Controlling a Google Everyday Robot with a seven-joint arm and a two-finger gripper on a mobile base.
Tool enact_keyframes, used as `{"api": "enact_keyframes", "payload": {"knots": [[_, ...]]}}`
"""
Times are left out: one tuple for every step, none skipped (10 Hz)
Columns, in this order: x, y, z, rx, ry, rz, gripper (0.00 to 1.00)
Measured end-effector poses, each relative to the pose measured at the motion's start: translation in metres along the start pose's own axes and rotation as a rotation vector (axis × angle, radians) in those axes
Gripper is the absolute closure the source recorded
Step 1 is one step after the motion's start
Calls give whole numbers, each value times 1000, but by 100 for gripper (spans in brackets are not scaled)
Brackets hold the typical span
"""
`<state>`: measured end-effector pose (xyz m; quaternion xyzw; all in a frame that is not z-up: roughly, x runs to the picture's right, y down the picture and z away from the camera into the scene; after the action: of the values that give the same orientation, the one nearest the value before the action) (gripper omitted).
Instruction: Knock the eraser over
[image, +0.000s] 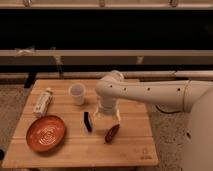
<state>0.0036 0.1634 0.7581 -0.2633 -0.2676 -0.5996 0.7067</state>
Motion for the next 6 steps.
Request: {"api": "enact_keyframes", "payload": {"knots": [[-1,-3,2,-1,-3,-13,20],[-2,-7,4,-4,-8,-26,20],[-3,-9,5,-4,-11,-36,20],[-4,-14,4,-1,-12,-50,20],[-5,-22,4,2,-13,-66,20],[-6,-29,4,8,-14,-79,20]]}}
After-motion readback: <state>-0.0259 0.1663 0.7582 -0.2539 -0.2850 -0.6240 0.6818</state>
